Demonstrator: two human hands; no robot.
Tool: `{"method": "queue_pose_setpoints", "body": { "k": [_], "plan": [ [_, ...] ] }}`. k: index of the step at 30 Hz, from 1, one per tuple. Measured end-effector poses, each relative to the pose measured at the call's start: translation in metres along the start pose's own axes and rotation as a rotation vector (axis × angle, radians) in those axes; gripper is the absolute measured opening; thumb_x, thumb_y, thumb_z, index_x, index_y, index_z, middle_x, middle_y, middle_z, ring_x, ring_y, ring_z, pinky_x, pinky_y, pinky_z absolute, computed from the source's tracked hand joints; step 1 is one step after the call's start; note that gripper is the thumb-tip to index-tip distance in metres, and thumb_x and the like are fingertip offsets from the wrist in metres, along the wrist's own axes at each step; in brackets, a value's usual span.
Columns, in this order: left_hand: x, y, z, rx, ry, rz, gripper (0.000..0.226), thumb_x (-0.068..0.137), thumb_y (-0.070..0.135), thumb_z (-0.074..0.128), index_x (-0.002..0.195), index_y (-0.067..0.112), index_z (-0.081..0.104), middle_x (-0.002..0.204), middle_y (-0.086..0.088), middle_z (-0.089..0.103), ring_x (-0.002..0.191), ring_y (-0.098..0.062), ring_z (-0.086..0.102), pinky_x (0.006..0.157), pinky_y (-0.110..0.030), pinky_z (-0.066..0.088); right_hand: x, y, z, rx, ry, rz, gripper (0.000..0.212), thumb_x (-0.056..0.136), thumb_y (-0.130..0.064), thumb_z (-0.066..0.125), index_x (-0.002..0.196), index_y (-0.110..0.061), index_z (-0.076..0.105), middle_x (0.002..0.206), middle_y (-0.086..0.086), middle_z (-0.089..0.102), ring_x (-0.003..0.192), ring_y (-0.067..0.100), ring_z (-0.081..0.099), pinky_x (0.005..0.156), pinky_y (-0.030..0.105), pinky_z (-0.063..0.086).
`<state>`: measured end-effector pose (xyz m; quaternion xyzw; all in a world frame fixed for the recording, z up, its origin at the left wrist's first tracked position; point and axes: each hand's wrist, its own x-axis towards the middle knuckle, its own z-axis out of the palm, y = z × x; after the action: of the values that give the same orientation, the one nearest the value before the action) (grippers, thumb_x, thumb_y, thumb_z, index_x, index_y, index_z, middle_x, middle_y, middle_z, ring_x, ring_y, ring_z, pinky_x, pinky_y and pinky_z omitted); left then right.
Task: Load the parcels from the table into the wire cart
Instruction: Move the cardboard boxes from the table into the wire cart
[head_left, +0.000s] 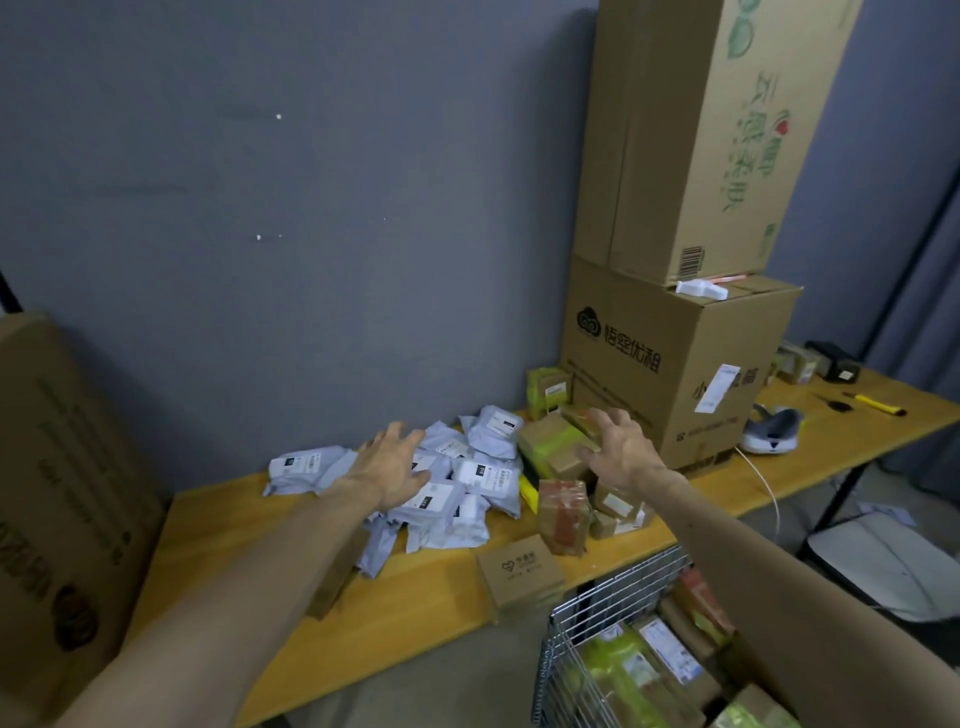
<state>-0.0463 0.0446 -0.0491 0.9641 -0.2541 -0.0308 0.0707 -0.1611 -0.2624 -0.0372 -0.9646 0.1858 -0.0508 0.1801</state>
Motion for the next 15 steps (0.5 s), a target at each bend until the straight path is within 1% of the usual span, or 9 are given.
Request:
{"method": "queue_pose_setpoints", "body": {
  "k": [3,8,15],
  "plan": [
    [0.019,0.006,0.005,-0.019,0.002,0.023,0.064,0.096,0.044,0.055,0.150,0.021,0.031,0.150,-0.012,0.029,0.136,-0.033,0.037,0.112,-0.040,0.032,0.014,0.009,0.000,-0.031,0.003,0.010,0.065,0.096,-0.043,0.055,0.151,-0.024,0.028,0.150,0.013,0.030,0.135,0.036,0.032,0.108,0.051,0.035],
    [0.063,0.028,0.018,-0.015,-0.026,0.050,0.063,0.097,0.042,0.053,0.151,0.021,0.028,0.152,-0.011,0.026,0.135,-0.033,0.036,0.111,-0.039,0.031,0.050,0.037,0.001,-0.029,-0.005,0.044,0.069,0.095,-0.046,0.054,0.153,-0.020,0.025,0.152,0.014,0.028,0.137,0.036,0.031,0.109,0.052,0.034],
    [0.147,0.081,0.029,-0.024,-0.058,0.063,0.067,0.095,0.041,0.055,0.151,0.019,0.025,0.149,-0.013,0.030,0.131,-0.037,0.040,0.110,-0.041,0.033,0.128,0.091,-0.007,0.018,-0.025,0.072,0.076,0.093,-0.048,0.057,0.154,-0.020,0.021,0.154,0.015,0.025,0.139,0.035,0.029,0.112,0.049,0.032]
  ]
}}
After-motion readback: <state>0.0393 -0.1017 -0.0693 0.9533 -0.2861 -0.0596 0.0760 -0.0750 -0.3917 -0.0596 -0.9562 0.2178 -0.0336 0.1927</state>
